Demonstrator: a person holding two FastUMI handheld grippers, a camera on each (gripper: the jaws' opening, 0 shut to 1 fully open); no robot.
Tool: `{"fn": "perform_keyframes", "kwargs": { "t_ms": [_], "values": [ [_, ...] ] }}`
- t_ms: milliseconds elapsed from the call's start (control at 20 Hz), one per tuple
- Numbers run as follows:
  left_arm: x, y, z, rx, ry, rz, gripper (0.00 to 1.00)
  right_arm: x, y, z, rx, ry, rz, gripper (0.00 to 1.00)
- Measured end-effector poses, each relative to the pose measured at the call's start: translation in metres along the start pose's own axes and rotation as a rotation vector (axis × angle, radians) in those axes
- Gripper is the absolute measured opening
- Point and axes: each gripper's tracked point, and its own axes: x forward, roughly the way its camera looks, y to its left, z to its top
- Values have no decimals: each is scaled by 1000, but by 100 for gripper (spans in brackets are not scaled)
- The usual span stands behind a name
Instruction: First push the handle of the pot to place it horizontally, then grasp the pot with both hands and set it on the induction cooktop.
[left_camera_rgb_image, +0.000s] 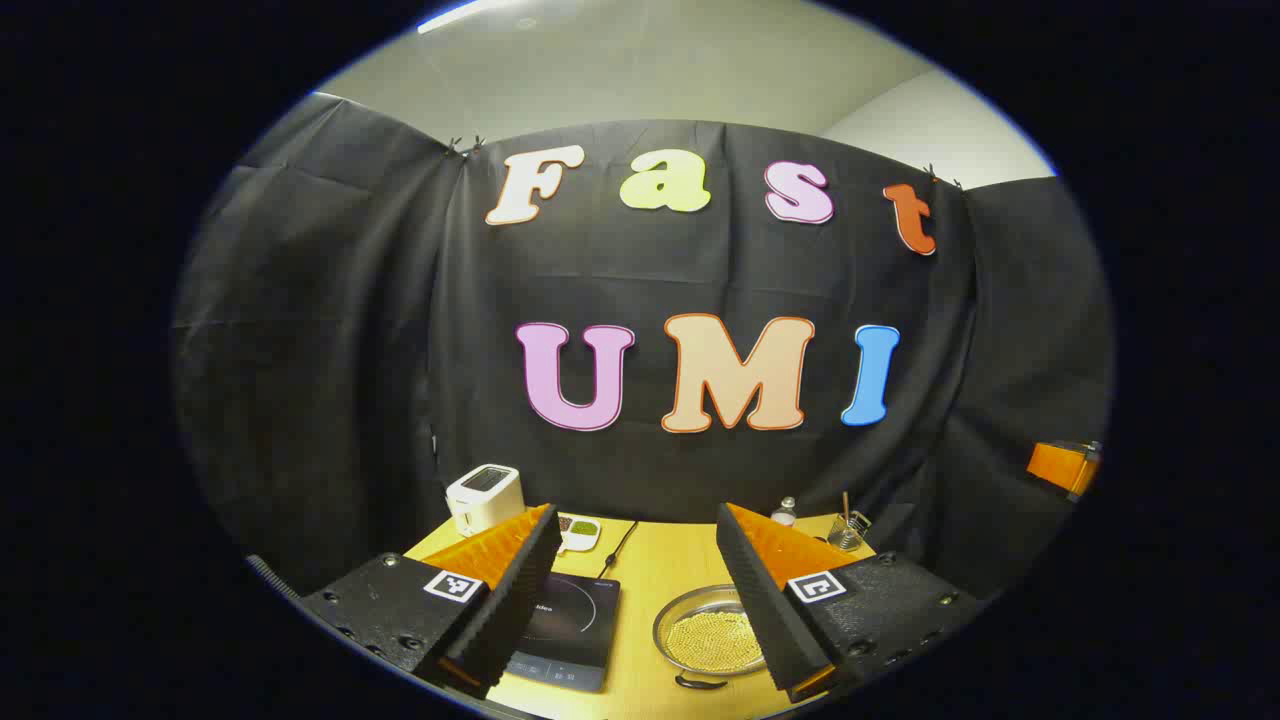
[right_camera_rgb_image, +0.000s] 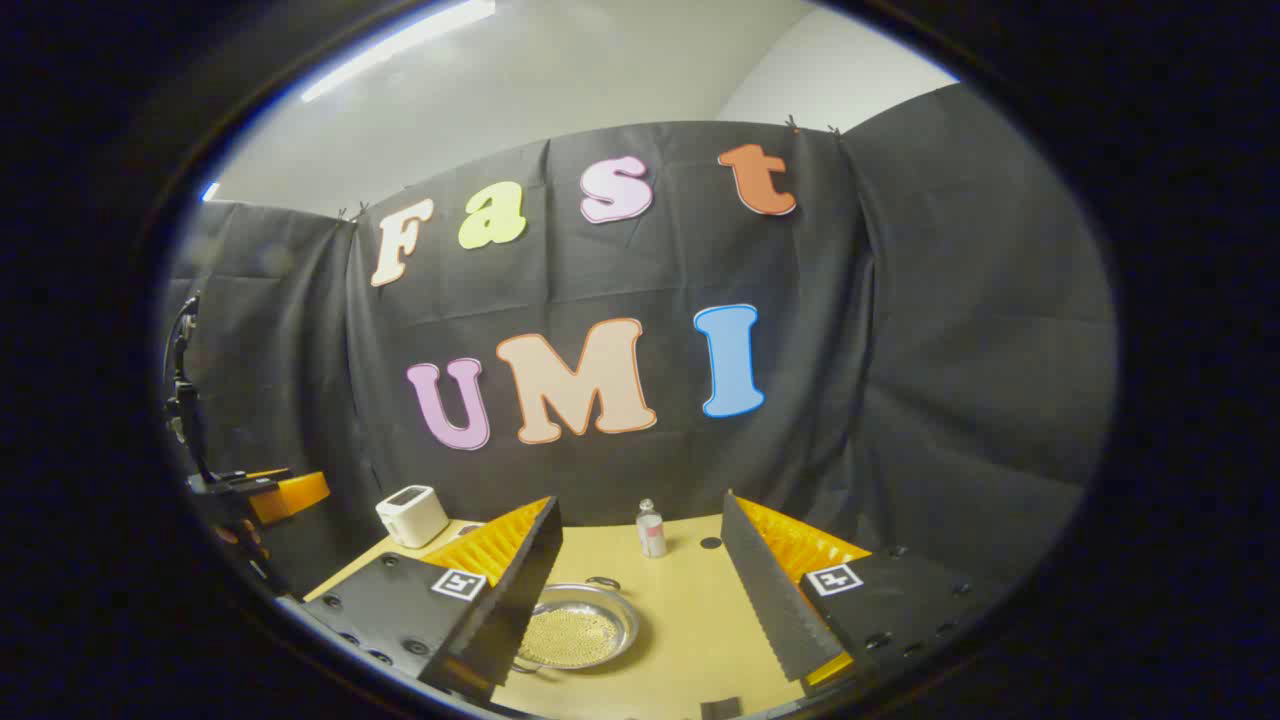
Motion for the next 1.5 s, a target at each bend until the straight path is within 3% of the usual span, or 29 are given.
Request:
{"fn": "perform_keyframes", "kwargs": {
  "t_ms": [50,100,150,250,300,550,650,800,850,900,1050,1250,1300,1450,1500],
  "values": [
    [-1,3,-2,6,-2,23,91,-1,-4,-1,-4,1,6,94],
    [-2,4,-2,13,-2,37,92,-2,-8,-1,-7,0,10,99],
    [-5,2,-4,17,0,47,91,-3,-11,-1,-8,-2,16,94],
    [-9,0,-5,19,9,61,91,-4,-16,0,-6,-5,30,94],
    [-10,-2,-7,18,13,64,91,-4,-18,0,-4,-5,34,99],
    [-19,-11,-16,12,16,73,95,0,-30,-8,-12,7,48,94],
    [-21,-13,-20,12,19,84,92,4,-29,-12,-15,18,62,94],
    [-24,-15,-16,-2,4,94,95,10,-17,-16,-23,31,105,100],
    [-24,-16,-15,-4,-2,97,95,13,-12,-17,-28,33,124,95],
    [-24,-16,-15,-2,-4,102,92,15,-6,-19,-32,37,141,95],
    [-25,-11,-18,-6,-1,116,95,21,11,-24,-42,48,186,95],
    [-30,-4,-24,-28,16,139,92,27,31,-30,-43,58,231,99],
    [-31,-2,-22,-31,14,147,95,29,36,-32,-42,64,241,99],
    [-35,5,-26,-9,20,176,91,33,45,-41,-36,78,278,82],
    [-36,7,-26,-2,21,184,95,34,50,-44,-42,87,293,60]
  ]
}}
